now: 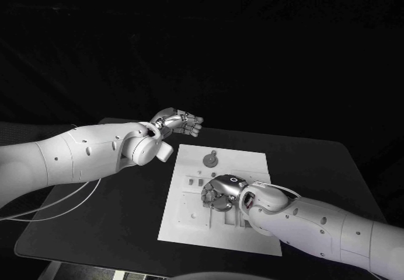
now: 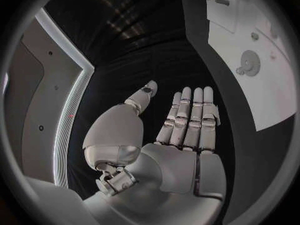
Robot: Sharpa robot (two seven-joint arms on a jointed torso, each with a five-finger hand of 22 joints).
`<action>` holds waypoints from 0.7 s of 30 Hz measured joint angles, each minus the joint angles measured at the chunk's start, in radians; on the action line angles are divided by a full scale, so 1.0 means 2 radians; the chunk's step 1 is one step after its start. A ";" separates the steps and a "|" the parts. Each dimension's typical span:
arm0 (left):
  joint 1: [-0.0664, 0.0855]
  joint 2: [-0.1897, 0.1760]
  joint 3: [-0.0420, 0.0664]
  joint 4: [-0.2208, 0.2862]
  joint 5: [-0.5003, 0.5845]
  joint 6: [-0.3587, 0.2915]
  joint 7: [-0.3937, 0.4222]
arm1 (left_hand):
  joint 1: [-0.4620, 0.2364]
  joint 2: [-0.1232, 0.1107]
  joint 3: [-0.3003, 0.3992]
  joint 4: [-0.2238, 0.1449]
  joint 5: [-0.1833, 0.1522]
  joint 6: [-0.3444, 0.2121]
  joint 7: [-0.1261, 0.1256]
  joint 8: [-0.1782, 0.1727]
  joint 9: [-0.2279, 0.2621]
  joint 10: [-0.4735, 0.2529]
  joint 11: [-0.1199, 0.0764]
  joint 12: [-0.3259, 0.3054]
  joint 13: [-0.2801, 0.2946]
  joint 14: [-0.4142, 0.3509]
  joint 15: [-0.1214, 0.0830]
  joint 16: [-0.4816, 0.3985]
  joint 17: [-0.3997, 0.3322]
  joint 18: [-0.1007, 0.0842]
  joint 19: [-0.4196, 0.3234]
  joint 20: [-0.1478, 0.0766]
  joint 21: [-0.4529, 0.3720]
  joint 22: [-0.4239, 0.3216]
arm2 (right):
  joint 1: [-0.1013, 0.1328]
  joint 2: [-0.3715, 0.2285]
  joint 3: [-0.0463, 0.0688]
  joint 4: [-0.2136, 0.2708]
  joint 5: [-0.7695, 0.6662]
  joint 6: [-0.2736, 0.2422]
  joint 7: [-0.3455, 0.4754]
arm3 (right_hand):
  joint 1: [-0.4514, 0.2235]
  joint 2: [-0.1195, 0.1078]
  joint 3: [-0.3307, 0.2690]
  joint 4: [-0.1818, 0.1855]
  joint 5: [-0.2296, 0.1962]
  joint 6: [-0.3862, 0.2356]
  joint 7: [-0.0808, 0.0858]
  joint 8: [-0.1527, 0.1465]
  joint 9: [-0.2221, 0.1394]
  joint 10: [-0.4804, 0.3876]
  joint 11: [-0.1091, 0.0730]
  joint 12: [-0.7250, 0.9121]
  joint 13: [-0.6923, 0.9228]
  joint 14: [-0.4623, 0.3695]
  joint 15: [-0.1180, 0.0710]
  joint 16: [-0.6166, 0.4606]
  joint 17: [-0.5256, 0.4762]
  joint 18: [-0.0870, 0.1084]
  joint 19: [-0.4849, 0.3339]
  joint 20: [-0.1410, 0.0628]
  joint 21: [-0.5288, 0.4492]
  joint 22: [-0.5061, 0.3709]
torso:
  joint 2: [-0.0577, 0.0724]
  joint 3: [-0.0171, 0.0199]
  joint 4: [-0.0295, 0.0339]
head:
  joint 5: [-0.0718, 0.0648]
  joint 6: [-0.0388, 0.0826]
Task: Assemble the parts on the task board
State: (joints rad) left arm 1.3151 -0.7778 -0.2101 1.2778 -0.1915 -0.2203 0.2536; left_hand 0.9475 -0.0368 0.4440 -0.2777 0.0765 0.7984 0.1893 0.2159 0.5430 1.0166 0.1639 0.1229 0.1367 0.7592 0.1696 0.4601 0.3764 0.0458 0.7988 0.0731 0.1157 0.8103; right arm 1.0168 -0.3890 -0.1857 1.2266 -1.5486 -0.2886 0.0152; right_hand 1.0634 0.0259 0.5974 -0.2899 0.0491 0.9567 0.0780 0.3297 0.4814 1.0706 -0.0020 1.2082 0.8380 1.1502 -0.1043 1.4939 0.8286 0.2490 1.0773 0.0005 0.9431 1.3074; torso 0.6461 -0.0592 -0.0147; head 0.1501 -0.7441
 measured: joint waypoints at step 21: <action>0.000 0.000 0.000 0.000 0.000 0.000 0.000 | 0.000 0.000 -0.001 -0.001 0.000 0.000 0.000 0.000 -0.001 0.000 0.000 -0.002 -0.001 0.000 0.000 -0.002 0.000 0.000 0.000 0.000 0.000 0.000 | 0.000 0.002 -0.002 -0.004 -0.004 0.003 -0.002 | -0.001 -0.001 0.000 0.000 0.000 -0.001 0.001 0.002 0.001 0.000 0.000 0.000 0.000 0.001 0.001 0.000 0.000 0.000 0.000 0.000 0.000 0.000 | 0.000 0.0001 -0.0003 | -0.001 -0.001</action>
State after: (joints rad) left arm 1.3152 -0.7781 -0.2101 1.2775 -0.1914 -0.2199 0.2531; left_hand 0.9475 -0.0368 0.4412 -0.2805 0.0765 0.7984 0.1893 0.2159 0.5416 1.0165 0.1639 0.1191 0.1348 0.7592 0.1696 0.4562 0.3769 0.0458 0.7988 0.0731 0.1158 0.8110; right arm 1.0164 -0.3860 -0.1893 1.2193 -1.5560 -0.2834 0.0117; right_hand 1.0609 0.0233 0.5974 -0.2900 0.0491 0.9554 0.0793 0.3331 0.4827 1.0706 -0.0019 1.2081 0.8378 1.1531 -0.1032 1.4939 0.8286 0.2494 1.0773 0.0005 0.9430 1.3074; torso 0.6459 -0.0590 -0.0152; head 0.1490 -0.7463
